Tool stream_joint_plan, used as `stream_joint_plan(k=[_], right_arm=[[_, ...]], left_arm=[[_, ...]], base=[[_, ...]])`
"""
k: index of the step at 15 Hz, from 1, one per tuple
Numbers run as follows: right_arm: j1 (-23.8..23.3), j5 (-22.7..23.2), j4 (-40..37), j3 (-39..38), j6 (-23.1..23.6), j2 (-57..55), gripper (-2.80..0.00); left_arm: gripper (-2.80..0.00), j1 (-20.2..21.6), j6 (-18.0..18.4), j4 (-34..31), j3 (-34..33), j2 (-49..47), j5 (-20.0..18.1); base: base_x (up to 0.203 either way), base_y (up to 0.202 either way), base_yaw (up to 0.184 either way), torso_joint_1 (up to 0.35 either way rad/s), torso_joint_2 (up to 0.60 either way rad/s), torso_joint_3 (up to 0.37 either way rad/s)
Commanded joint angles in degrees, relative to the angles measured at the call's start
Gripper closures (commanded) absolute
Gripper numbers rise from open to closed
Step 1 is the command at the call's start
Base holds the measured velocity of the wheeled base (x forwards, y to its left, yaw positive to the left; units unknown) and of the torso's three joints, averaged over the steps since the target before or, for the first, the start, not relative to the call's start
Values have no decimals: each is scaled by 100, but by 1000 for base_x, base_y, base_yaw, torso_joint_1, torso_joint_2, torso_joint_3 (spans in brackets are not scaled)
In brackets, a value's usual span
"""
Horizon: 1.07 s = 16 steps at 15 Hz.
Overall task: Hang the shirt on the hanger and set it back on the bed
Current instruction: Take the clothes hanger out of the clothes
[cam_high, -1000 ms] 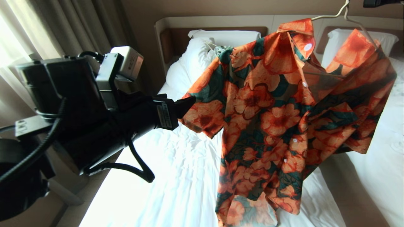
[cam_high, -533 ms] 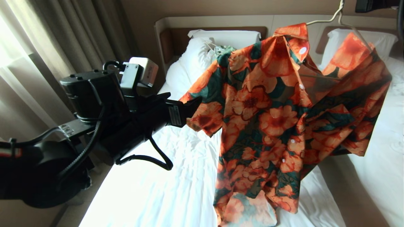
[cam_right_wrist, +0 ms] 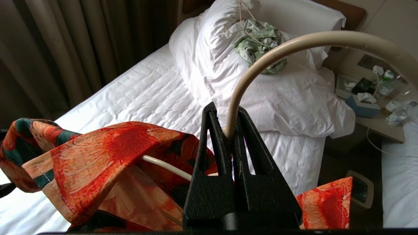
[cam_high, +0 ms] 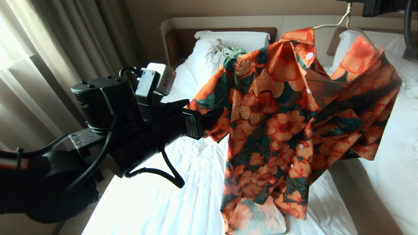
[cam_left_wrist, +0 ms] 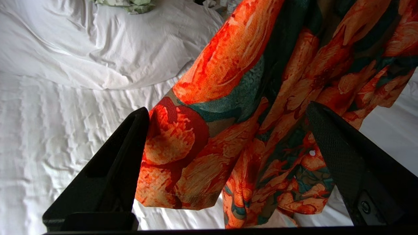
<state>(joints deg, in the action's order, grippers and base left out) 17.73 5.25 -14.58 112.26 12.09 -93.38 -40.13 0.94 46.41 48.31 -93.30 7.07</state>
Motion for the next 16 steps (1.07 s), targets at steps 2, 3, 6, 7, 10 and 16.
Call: stream_joint_plan(k=[2,3,6,7,10,16], right_arm=[[3,2,-19,-3,6,19,0],[3,2,-19,-3,12,22,0],[-6,2,-19,-3,4,5,0],[-6,4,-19,-3,7,1,0],[3,2,-19,-3,6,-5,0],[3,2,-27,-3,4,-5,0]], left_arm=[[-280,-14,-2,120,107,-335,5],[-280,13,9,309,114,-477,8],[-280,68,28,843,99,-751,14],[-280,49,20,852,99,-751,5],[0,32,20,856,99,-760,-13],[0,14,20,861,108,-760,-13]], base=[[0,0,0,0,0,0],[0,0,0,0,0,0],[0,0,0,0,0,0],[0,0,0,0,0,0],[0,0,0,0,0,0],[0,0,0,0,0,0]])
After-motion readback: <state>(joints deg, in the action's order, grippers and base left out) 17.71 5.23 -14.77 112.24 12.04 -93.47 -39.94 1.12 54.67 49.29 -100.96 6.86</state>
